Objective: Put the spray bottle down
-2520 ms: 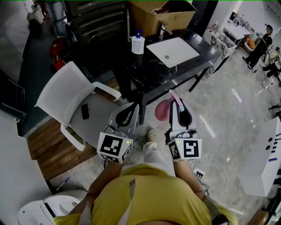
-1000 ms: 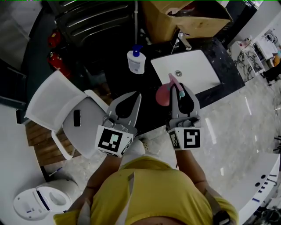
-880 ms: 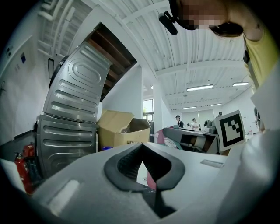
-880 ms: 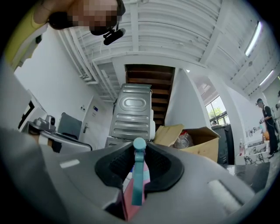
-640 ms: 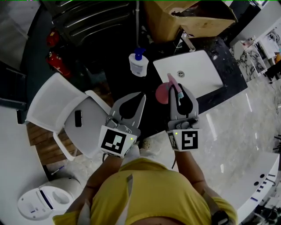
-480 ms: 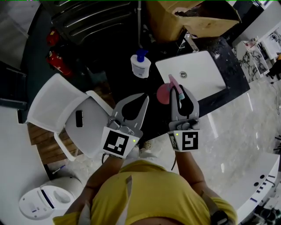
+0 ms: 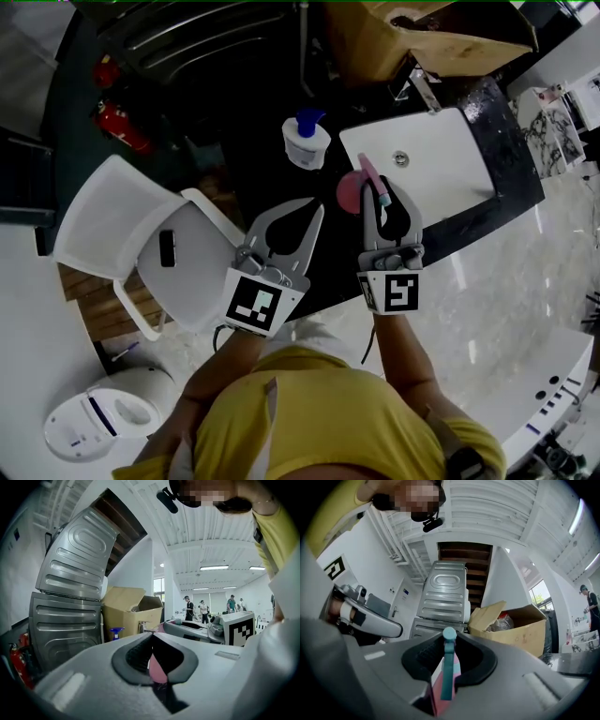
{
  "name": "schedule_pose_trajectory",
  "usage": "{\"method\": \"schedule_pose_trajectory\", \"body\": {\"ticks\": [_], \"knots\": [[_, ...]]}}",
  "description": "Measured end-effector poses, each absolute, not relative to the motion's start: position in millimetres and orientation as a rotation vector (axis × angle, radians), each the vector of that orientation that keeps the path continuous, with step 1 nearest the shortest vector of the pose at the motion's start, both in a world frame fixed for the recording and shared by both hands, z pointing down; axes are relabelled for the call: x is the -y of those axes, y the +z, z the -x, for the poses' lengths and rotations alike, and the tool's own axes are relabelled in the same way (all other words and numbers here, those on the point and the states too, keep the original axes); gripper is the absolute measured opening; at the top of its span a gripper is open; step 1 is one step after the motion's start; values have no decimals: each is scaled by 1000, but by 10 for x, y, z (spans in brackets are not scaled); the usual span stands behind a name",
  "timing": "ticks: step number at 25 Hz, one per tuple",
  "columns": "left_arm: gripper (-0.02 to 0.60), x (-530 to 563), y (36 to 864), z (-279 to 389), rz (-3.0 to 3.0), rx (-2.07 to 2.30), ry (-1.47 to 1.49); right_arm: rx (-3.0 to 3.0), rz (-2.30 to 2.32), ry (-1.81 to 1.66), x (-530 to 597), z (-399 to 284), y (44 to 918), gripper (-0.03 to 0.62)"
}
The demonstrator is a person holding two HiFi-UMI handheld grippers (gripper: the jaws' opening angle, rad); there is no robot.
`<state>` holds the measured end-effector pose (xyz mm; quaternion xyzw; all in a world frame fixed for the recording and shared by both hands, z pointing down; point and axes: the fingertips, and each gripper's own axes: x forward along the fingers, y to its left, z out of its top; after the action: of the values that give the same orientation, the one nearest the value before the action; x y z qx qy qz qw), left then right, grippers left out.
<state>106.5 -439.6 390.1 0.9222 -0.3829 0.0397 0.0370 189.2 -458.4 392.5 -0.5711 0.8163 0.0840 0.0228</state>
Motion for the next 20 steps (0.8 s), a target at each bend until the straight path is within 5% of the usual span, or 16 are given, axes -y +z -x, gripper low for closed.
{"method": "schedule_pose_trajectory", "body": {"ticks": [20], "knots": [[2,4622,4160,-1062,-2777,1196,178,-2534,1652,260,4992,-1783,4136,64]]}}
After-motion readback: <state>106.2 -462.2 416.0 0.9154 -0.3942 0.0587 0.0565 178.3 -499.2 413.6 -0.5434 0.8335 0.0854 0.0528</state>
